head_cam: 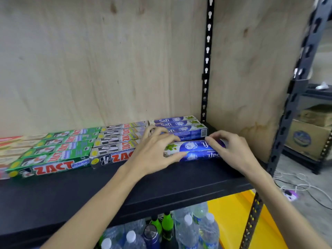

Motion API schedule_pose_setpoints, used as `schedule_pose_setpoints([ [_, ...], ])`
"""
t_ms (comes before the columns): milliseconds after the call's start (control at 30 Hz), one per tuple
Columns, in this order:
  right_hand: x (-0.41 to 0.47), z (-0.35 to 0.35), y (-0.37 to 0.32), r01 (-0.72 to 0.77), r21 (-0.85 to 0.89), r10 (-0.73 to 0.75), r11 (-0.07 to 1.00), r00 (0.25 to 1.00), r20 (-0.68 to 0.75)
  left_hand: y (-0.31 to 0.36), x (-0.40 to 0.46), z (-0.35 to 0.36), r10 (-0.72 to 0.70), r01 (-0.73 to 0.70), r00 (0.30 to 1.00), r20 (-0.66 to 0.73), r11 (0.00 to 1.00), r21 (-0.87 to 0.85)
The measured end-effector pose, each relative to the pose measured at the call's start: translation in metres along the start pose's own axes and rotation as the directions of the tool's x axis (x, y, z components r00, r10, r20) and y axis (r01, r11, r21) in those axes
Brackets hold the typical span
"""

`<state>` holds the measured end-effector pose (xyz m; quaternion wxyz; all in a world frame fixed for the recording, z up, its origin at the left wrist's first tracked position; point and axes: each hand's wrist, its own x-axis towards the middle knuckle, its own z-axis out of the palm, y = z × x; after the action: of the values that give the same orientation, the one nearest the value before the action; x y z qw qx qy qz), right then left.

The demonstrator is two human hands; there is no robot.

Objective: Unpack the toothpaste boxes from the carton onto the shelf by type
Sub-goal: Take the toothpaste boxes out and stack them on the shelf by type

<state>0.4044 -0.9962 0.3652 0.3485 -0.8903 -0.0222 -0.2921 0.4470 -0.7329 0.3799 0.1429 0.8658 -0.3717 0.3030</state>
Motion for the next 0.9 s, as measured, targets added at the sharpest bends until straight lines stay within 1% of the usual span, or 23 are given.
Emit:
schedule_pose_setpoints([
  [67, -0.013, -0.007, -0.005, 0.021, -0.019, -0.02, 1.0, 1.0, 0.02, 0.004, -0.006, -0.005, 0.007, -0.006, 1.0, 0.025, 1.0, -0.013],
  [133, -0.029, -0.015, -0.012, 0.003, 0.01, -0.004, 1.0, 0.997, 0.075, 0.008, -0.018, -0.012, -0.029, 0.03, 0.999, 0.035, 0.999, -0.044],
  [200, -0.048, -0.025, -0.018, -0.014, 0.072, 0.002, 0.997, 0.987, 0.16, 0.01, -0.035, -0.019, -0.052, 0.055, 0.998, 0.027, 0.995, -0.086],
  [300, -0.077, -0.032, -0.03, -0.004, 0.2, -0.051, 0.98, 0.962, 0.267, 0.009, -0.063, -0.038, -0.075, 0.078, 0.997, 0.025, 0.991, -0.113],
  [367, -0.093, -0.032, -0.042, -0.005, 0.276, -0.087, 0.961, 0.943, 0.32, 0.005, -0.083, -0.053, -0.101, 0.104, 0.994, 0.033, 0.987, -0.125],
  [433, -0.107, -0.027, -0.057, 0.007, 0.309, -0.117, 0.951, 0.933, 0.34, 0.0, -0.103, -0.07, -0.151, 0.156, 0.987, 0.05, 0.977, -0.144],
  [500, -0.122, -0.016, -0.074, 0.01, 0.338, -0.118, 0.941, 0.947, 0.299, -0.005, -0.121, -0.083, -0.205, 0.215, 0.976, 0.071, 0.959, -0.184],
  [567, -0.136, -0.002, -0.09, 0.027, 0.36, -0.113, 0.933, 0.969, 0.219, -0.007, -0.137, -0.092, -0.25, 0.262, 0.965, 0.083, 0.94, -0.22],
  [633, -0.148, 0.012, -0.105, 0.061, 0.377, -0.122, 0.924, 0.983, 0.141, -0.005, -0.152, -0.098, -0.31, 0.315, 0.949, 0.061, 0.914, -0.257],
  [733, -0.165, 0.026, -0.125, 0.075, 0.376, -0.093, 0.923, 0.995, 0.031, 0.013, -0.171, -0.102, -0.468, 0.413, 0.882, -0.059, 0.827, -0.381],
  [800, -0.177, 0.035, -0.14, 0.054, 0.383, -0.046, 0.922, 0.998, -0.03, 0.031, -0.182, -0.101, -0.54, 0.459, 0.832, -0.122, 0.796, -0.395],
  [833, -0.182, 0.04, -0.145, 0.041, 0.394, -0.025, 0.918, 0.999, -0.044, 0.039, -0.186, -0.101, -0.57, 0.488, 0.812, -0.13, 0.783, -0.385],
  [900, -0.192, 0.048, -0.156, 0.019, 0.412, -0.002, 0.911, 0.999, -0.041, 0.053, -0.194, -0.1, -0.62, 0.543, 0.778, -0.096, 0.742, -0.393],
])
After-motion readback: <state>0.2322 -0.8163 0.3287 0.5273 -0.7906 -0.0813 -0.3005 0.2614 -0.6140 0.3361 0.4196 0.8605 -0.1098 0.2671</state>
